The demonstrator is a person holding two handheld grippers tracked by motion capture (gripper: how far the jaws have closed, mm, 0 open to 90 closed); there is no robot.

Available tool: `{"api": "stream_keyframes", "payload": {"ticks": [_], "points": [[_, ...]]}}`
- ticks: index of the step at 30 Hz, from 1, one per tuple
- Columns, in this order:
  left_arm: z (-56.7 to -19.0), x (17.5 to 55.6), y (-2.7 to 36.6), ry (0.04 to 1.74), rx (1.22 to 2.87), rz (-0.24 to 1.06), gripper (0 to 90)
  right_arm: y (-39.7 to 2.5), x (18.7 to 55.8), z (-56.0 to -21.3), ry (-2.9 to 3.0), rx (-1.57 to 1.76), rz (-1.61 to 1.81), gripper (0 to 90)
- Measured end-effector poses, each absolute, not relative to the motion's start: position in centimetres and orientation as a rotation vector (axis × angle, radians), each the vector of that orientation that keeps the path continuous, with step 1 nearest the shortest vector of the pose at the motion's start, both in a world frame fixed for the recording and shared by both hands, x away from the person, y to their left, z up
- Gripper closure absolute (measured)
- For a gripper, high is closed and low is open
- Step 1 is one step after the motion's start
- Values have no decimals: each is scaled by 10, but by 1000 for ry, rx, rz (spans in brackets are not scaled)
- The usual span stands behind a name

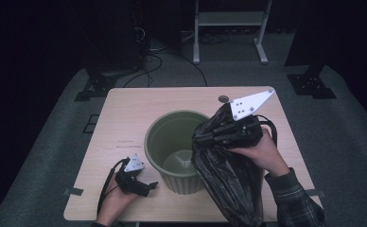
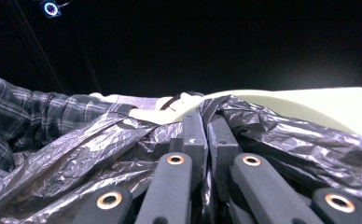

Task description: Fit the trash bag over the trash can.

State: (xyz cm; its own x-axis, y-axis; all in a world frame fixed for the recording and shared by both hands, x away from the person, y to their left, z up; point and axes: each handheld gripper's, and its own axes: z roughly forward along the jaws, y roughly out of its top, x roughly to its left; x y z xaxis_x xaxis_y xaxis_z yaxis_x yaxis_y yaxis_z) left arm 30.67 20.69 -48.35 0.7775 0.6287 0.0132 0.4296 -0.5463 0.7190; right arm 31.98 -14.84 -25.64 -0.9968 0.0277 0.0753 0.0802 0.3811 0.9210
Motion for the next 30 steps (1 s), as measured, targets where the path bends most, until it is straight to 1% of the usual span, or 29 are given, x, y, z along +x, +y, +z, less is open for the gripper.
{"api": "stream_keyframes", "payload": {"ticks": [8, 17, 30], "points": [[-484, 307, 207, 783, 2233, 349, 15, -118, 332, -246, -2545, -77, -1731, 882], [-484, 307, 207, 783, 2232, 350, 14, -74, 346, -234, -2507, -52, -1744, 882], [-483, 307, 207, 782, 2234, 350, 14, -16, 343, -217, -2427, 61, -1775, 882]]}}
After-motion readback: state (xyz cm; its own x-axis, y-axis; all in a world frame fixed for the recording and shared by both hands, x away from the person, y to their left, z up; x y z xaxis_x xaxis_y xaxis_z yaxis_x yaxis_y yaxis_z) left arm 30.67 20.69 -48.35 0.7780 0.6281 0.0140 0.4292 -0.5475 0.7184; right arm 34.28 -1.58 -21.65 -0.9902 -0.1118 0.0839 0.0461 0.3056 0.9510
